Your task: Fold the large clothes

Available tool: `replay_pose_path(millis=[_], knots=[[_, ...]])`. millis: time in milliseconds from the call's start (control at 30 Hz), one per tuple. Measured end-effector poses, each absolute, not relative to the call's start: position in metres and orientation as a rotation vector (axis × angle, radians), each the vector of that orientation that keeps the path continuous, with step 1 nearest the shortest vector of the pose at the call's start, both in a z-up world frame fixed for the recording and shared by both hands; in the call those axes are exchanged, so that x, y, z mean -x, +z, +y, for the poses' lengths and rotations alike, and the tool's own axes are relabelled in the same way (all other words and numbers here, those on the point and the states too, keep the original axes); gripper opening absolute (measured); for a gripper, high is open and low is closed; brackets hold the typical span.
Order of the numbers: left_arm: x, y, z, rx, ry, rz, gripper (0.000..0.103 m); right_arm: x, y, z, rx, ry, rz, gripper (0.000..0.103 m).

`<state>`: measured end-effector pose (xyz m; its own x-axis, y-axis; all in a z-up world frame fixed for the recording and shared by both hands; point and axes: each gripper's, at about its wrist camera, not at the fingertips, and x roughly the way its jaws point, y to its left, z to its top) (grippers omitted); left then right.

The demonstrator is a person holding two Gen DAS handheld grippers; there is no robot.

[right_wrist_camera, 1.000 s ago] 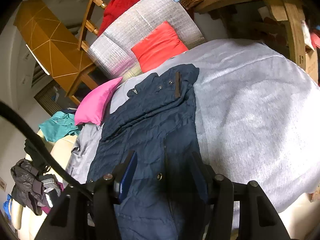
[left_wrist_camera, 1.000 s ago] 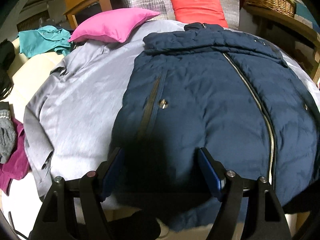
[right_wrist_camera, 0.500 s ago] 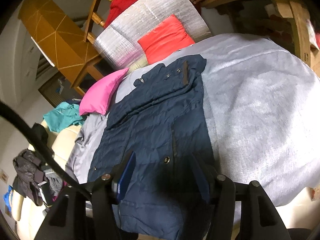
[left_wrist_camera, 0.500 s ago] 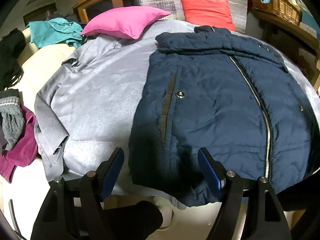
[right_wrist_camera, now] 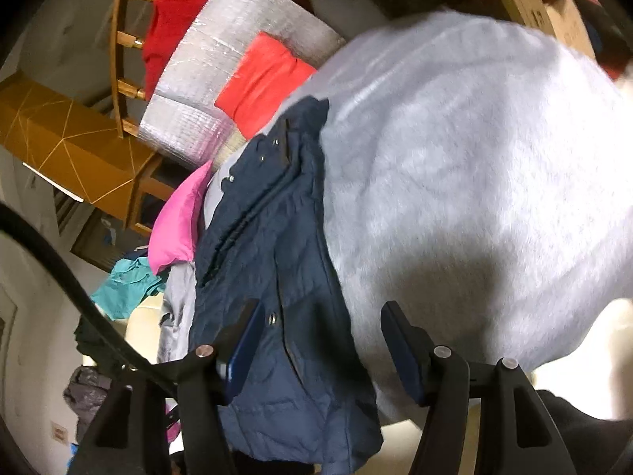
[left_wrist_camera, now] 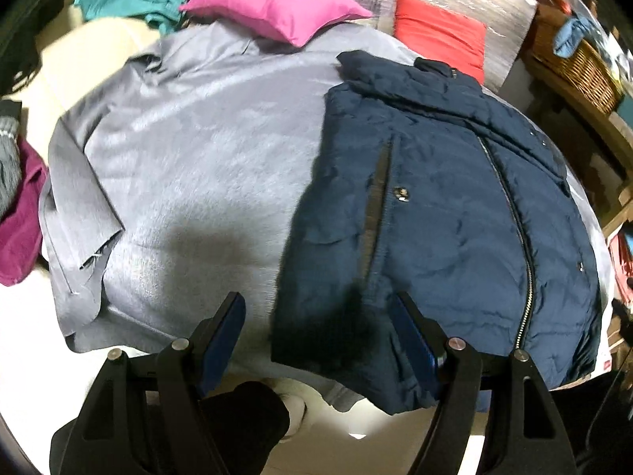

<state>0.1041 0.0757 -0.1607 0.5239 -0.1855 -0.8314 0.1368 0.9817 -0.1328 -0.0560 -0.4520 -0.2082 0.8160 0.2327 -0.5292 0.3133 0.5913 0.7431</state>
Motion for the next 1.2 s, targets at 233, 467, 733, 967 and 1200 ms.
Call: replay_pose_path(millis=[233,467,733,967,1200], knots=[[-0.111,-0.166,0.094,0.127,-0.208,1.056,0.076,0.055,-0.229,-0.423,-0.945,0.011,0.759,0.065],[-0.115,-0.184,0.095,0.103,-0.176,1.139,0.077,0.039,-0.245,-0.380,-0.770,-0.048,0.919,0.065],[-0.115,-0.193,0.092,0.091,-0.213,1.119,0.075,0.028,-0.249,-0.349,-0.575,-0.119,0.955,0.041],[-0.110,-0.192,0.088,0.088,-0.281,1.100,0.056,0.030,-0.254,-0.358,-0.625,-0.115,0.949,0.036],[-0.118,-0.191,0.103,0.113,-0.164,1.083,0.080,0.034,-0.254,-0.361,-0.665,-0.100,0.942,0.045]])
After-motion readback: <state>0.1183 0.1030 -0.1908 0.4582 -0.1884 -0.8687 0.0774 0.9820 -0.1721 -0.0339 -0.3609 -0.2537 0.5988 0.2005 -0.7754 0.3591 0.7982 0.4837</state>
